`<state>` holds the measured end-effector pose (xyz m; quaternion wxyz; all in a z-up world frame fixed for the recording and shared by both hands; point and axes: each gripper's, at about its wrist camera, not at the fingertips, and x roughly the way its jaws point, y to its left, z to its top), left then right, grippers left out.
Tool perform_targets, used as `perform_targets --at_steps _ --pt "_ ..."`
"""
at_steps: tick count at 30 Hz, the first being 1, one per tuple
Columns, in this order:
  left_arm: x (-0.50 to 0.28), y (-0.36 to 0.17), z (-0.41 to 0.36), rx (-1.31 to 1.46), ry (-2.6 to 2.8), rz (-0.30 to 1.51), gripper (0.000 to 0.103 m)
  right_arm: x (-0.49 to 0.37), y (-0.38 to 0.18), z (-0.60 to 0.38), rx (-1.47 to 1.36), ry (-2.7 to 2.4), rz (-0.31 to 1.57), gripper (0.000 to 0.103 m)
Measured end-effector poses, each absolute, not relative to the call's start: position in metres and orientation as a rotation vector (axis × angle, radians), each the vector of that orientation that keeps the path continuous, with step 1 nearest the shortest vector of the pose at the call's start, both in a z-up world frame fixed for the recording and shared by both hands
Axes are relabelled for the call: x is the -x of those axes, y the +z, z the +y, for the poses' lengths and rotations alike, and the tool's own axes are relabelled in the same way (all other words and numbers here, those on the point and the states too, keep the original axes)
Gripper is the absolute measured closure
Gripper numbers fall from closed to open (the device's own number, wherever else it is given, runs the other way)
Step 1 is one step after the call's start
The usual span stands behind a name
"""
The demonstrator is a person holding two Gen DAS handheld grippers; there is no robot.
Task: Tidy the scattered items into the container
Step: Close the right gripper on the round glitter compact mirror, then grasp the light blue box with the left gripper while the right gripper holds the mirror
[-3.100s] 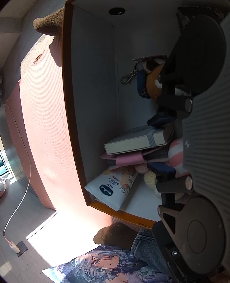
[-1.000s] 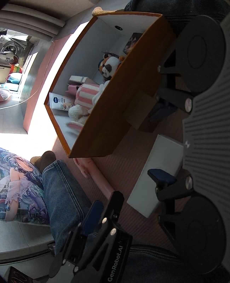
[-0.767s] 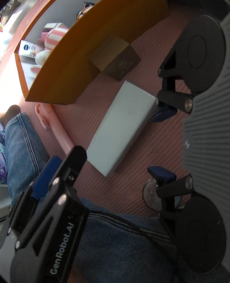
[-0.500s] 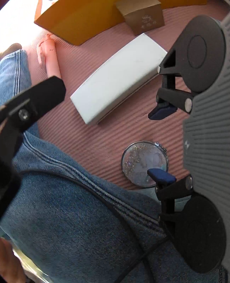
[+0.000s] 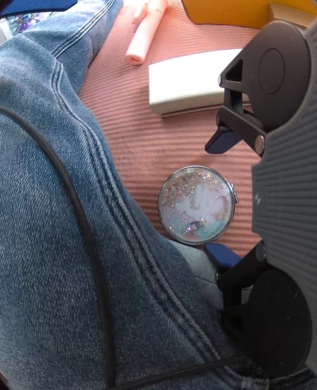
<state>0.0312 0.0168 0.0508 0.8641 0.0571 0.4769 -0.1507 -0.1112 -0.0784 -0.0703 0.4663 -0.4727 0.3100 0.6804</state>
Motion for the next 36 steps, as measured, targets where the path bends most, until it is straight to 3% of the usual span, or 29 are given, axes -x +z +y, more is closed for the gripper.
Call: perform_targets --at_steps 9,14,20,36 --pt "-0.029 0.049 0.020 -0.104 -0.302 0.990 0.053 0.118 -0.080 -0.077 1.109 1.683 0.760 0.016" --pt "-0.029 0.046 0.023 -0.087 -0.292 0.994 0.053 0.119 -0.077 -0.078 1.057 1.632 0.782 0.030" --pt "-0.029 0.044 0.025 -0.094 -0.290 0.995 0.053 0.114 -0.076 -0.084 1.084 1.552 0.834 0.030" --pt "-0.036 0.003 -0.032 -0.520 -0.443 0.963 0.047 0.060 -0.076 -0.128 1.175 1.104 1.044 0.030"
